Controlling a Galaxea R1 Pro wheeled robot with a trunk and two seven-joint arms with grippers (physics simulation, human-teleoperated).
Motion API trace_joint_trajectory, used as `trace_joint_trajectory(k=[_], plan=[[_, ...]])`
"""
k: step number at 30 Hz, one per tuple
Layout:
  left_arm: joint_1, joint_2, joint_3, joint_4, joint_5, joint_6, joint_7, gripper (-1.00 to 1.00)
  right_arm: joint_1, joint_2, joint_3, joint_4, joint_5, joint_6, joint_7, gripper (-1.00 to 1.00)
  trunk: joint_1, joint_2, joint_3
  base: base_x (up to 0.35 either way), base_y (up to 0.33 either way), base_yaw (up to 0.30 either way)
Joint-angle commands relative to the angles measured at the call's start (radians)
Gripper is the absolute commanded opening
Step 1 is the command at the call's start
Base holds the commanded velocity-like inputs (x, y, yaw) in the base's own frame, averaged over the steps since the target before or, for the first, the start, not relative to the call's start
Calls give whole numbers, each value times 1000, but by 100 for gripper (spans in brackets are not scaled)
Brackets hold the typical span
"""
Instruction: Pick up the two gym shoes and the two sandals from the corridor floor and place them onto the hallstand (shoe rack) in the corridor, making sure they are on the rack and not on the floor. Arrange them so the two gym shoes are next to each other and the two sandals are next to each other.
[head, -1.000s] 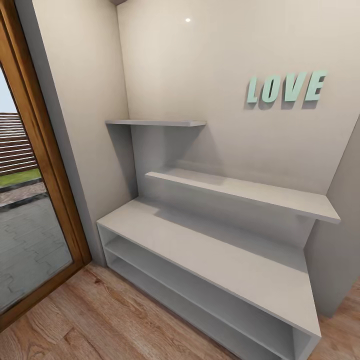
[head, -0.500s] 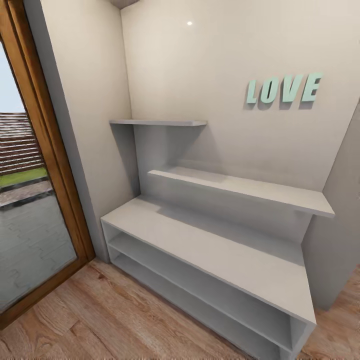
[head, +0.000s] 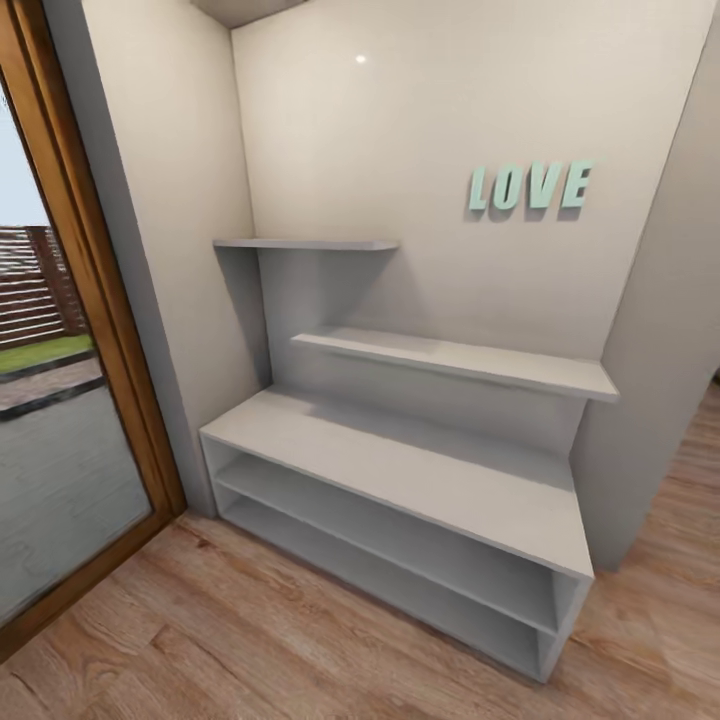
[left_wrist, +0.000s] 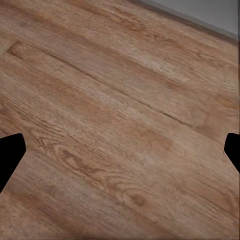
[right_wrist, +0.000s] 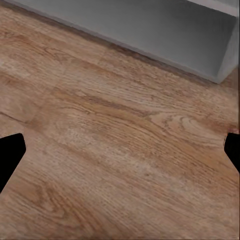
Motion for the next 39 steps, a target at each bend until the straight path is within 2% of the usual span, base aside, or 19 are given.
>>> trace_joint_trajectory(k=[1,13,25,39], plan=[[0,0,-1,1,7,-3,-1,100,-1,0,0,1,0,-3,0,100,0,-1,-1,-253,235,-276],[0,1,-1,1,9,-3,-1,100,-1,-5,-4,1,-1,-3,-3,100,0,-1,-1,-192,262,-290],[0,1,-2,1,6,-3,-3,100,-1,-6,-5,1,-1,-3,-3,100,0,-1,-1,-85,280,-295],[0,2,-4,1,6,-3,-9,100,-1,-6,-5,-16,-3,-3,-3,100,0,-1,-1,-5,46,-296]])
